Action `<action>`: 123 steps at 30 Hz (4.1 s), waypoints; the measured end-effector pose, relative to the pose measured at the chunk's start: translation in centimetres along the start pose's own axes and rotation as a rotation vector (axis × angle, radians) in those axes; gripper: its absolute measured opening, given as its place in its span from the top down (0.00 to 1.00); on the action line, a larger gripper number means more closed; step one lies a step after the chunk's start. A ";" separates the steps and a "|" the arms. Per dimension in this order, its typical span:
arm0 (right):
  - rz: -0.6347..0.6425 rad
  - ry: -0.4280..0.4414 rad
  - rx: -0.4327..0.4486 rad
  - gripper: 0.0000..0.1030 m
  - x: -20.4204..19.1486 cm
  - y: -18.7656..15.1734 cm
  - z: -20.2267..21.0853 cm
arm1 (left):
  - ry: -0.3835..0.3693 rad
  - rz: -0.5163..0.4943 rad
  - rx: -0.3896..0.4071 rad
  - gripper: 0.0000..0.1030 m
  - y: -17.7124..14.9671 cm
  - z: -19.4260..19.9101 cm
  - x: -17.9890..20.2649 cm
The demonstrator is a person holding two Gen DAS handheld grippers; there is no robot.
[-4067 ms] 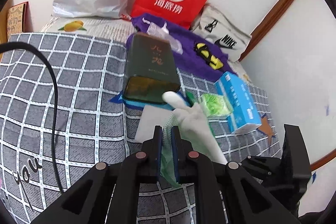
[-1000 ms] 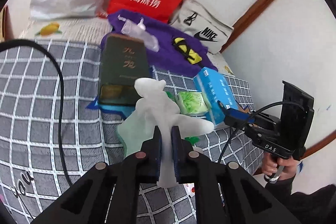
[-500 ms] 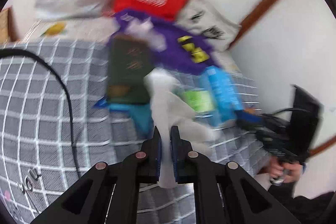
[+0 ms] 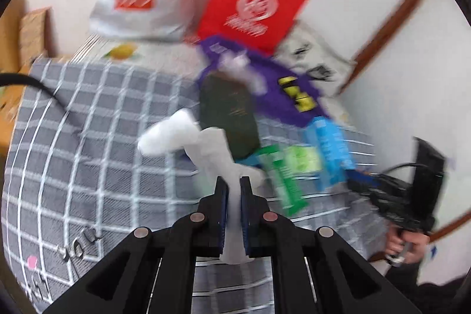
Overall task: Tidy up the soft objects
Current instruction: 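Lift and carry the glove and strap piece with both grippers over the purple towel, then open the left gripper to drop the glove while the right gripper releases the strap piece, then move the right gripper back to the pile and grasp the green tea packet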
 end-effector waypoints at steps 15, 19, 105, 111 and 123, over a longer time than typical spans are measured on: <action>-0.019 -0.043 0.044 0.74 2.0 2.1 0.8 | -0.092 -0.163 0.100 0.92 6.4 0.4 7.5; -0.016 -0.060 0.062 0.74 2.8 3.5 0.4 | -0.066 -0.157 0.101 0.92 7.6 -1.4 7.2; -0.103 -0.189 -0.017 0.61 18.4 15.4 -13.8 | 0.029 -0.206 -0.056 0.35 18.7 -24.2 8.0; -0.069 -0.139 0.033 0.51 14.2 14.8 -9.7 | -0.003 -0.221 0.033 0.35 20.1 -19.2 9.3; 0.114 0.011 -0.039 0.27 4.4 6.9 -5.1 | -0.076 -0.263 0.150 0.31 19.7 -10.4 12.2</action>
Point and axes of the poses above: each gripper's, at about its wrist camera, not at the fingertips, and z roughly against the way its jaws point, x to its right, y to its top, the point moved 7 cm from there along -z, roughly the way its jaws point, and after that the axes turned 9 degrees about x, right-handed, at the moved point
